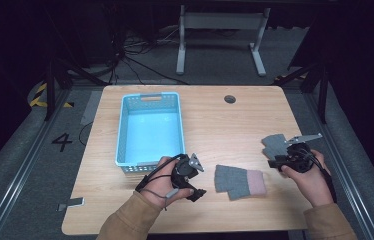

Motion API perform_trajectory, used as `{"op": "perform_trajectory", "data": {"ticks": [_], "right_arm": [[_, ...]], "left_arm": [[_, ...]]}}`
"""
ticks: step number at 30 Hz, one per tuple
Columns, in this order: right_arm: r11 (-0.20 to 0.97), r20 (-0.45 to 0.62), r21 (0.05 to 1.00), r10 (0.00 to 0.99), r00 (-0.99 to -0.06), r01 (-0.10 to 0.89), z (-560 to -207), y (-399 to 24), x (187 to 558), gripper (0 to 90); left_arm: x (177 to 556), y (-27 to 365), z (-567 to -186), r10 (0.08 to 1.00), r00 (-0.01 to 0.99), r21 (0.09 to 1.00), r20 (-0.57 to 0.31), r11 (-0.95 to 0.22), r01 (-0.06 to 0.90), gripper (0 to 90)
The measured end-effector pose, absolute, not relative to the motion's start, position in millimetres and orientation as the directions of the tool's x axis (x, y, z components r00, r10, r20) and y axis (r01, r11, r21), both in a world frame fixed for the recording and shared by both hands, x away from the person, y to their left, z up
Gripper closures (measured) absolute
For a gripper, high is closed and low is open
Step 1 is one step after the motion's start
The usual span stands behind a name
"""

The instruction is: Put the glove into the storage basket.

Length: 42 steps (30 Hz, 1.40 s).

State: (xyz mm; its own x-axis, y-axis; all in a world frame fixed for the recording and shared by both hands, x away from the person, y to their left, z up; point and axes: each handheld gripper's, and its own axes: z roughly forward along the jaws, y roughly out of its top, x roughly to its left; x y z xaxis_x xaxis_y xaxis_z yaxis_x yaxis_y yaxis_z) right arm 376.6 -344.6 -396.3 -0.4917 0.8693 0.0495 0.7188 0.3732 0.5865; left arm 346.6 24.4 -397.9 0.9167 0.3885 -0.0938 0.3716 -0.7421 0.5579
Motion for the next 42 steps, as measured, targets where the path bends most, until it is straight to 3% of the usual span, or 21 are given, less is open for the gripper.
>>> {"op": "perform_trajectory", "data": {"ticks": [12,36,42], "right_arm": [[0.319,0.018,0.668,0.896,-0.443,0.673,-391.0,-363.5,389.4,52.4],[0.299,-0.023,0.560,0.938,-0.346,0.773,-431.6,-382.7,436.6,45.4],[0.272,-0.002,0.538,0.947,-0.322,0.798,-436.1,-383.2,438.2,36.2]], "left_arm": [[345.6,29.9,-398.6,0.409,0.908,0.562,-0.093,-0.731,0.387,26.5],[335.7,57.9,-401.0,0.490,0.866,0.568,-0.100,-0.686,0.454,26.4],[334.8,58.7,-400.6,0.491,0.865,0.570,-0.100,-0.685,0.455,26.5]]}}
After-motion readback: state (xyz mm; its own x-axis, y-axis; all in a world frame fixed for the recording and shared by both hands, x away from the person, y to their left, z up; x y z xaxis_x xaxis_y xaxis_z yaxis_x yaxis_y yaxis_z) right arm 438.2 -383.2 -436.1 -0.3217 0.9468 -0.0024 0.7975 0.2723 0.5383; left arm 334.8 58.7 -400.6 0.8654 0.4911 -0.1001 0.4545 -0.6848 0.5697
